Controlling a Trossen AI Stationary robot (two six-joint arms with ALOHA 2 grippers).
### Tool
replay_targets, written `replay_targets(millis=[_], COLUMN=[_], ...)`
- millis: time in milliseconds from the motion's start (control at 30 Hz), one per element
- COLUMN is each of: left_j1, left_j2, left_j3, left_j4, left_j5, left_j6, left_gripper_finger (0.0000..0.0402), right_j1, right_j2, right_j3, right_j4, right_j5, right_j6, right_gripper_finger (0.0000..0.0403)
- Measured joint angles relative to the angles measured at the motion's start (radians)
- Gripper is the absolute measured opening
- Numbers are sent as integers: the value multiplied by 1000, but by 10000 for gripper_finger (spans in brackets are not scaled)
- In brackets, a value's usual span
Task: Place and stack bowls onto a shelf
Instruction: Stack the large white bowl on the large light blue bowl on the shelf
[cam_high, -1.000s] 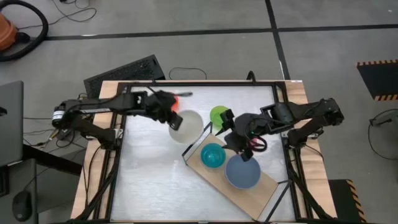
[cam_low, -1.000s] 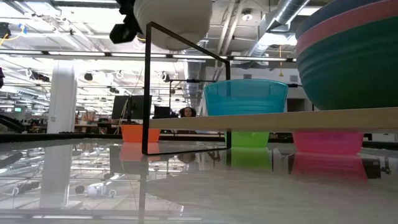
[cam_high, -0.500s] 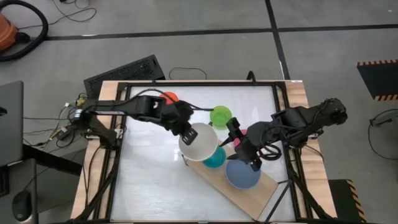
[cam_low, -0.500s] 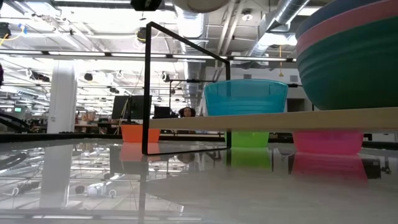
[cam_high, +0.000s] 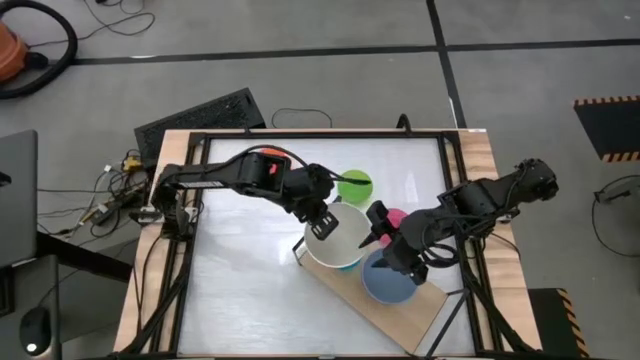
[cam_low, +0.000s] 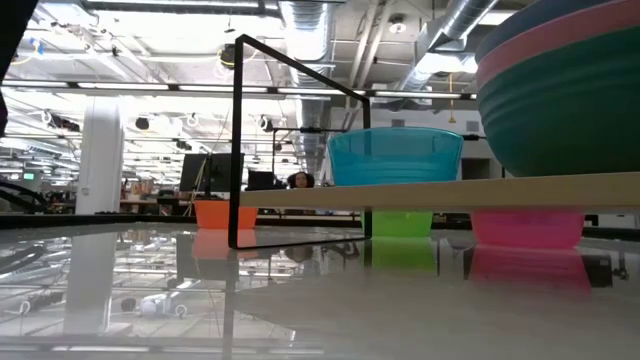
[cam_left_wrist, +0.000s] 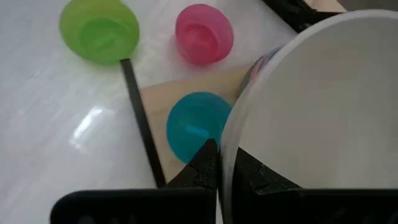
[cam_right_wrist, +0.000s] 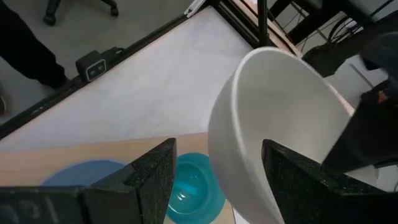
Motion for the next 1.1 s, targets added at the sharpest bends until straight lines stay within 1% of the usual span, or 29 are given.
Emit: replay_targets(millis=[200, 367, 533, 567, 633, 700, 733, 800, 900, 933, 1100], left_j1=[-2, -2, -3, -3, -4, -4, -4, -5, -4, -4, -4], left_j2=[23, 31, 31, 31, 31, 31, 32, 32, 32, 32, 32], left_j3=[2, 1, 0, 0, 0, 0, 0, 0, 0, 0, 0], left_j4=[-16, 12, 24, 24, 6, 11, 15, 18, 44, 48, 69], left_j5=[2, 9, 7, 9, 5, 5, 6, 8, 27, 32, 35], left_j6=[-8, -4, -3, -3, -4, -5, -5, 0, 29, 34, 59], left_gripper_finger=[0, 0, 0, 0, 0, 0, 0, 0, 1, 1, 4], right_j1=[4, 3, -1, -2, 4, 13, 15, 30, 39, 40, 48], right_j2=[-1, 2, 35, 44, 50, 60, 63, 62, 63, 65, 64], right_j3=[0, 0, 1, 3, 1, 1, 2, 2, 1, -1, -1], right_j4=[-4, -73, -106, -105, -122, -128, -127, -132, -153, -158, -159], right_j5=[-1, -6, -6, 2, 48, 80, 96, 121, 108, 107, 113], right_j6=[34, 33, 32, 30, 16, 7, -6, -30, -77, -85, -71], right_gripper_finger=[263, 241, 222, 219, 210, 188, 170, 122, 36, 27, 27])
